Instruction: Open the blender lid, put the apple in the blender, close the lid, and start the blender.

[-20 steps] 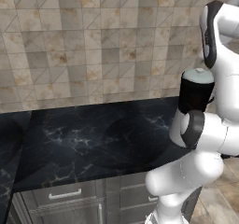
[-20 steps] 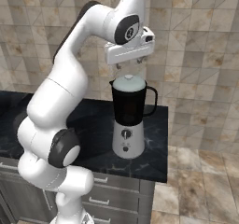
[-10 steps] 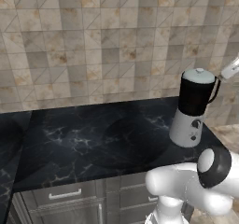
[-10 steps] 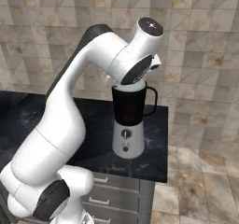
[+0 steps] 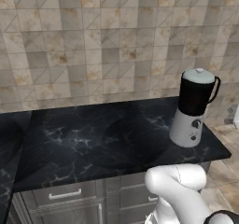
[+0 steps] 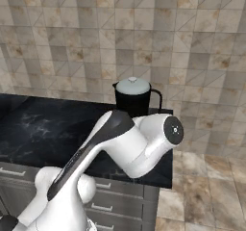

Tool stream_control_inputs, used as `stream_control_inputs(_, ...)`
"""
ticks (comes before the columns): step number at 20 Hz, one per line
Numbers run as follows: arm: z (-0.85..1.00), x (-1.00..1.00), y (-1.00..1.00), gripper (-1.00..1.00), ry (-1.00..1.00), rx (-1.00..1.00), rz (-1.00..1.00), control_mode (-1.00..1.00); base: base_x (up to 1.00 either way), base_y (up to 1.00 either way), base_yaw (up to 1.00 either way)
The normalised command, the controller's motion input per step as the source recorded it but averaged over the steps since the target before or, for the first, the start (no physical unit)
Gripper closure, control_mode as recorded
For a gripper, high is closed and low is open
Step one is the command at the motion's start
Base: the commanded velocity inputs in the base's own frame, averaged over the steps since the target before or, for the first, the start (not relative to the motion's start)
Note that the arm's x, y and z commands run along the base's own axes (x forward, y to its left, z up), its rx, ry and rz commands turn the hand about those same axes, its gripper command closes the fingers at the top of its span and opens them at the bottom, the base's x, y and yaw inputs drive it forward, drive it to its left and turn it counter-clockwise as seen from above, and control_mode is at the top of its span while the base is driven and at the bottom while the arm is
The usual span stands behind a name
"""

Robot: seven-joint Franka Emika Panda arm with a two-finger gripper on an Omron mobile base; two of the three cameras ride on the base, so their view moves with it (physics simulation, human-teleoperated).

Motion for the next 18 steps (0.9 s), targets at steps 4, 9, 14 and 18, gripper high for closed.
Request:
stream_control_inputs(4,-0.94,-0.36,0.00,-1.00,-0.12,0.12,0.17,-1.00,0.00,0.00,0.00)
stream_control_inputs(9,-0.71,-0.03,0.16,-1.00,-0.05,0.01,0.17,-1.00,0.00,0.00,0.00)
stream_control_inputs(14,-0.63,0.01,0.18,-1.00,0.00,0.00,0.16,-1.00,0.00,0.00,0.00)
stream_control_inputs(18,-0.54,0.19,0.02,-1.00,0.00,0.03,0.02,-1.00,0.00,0.00,0.00)
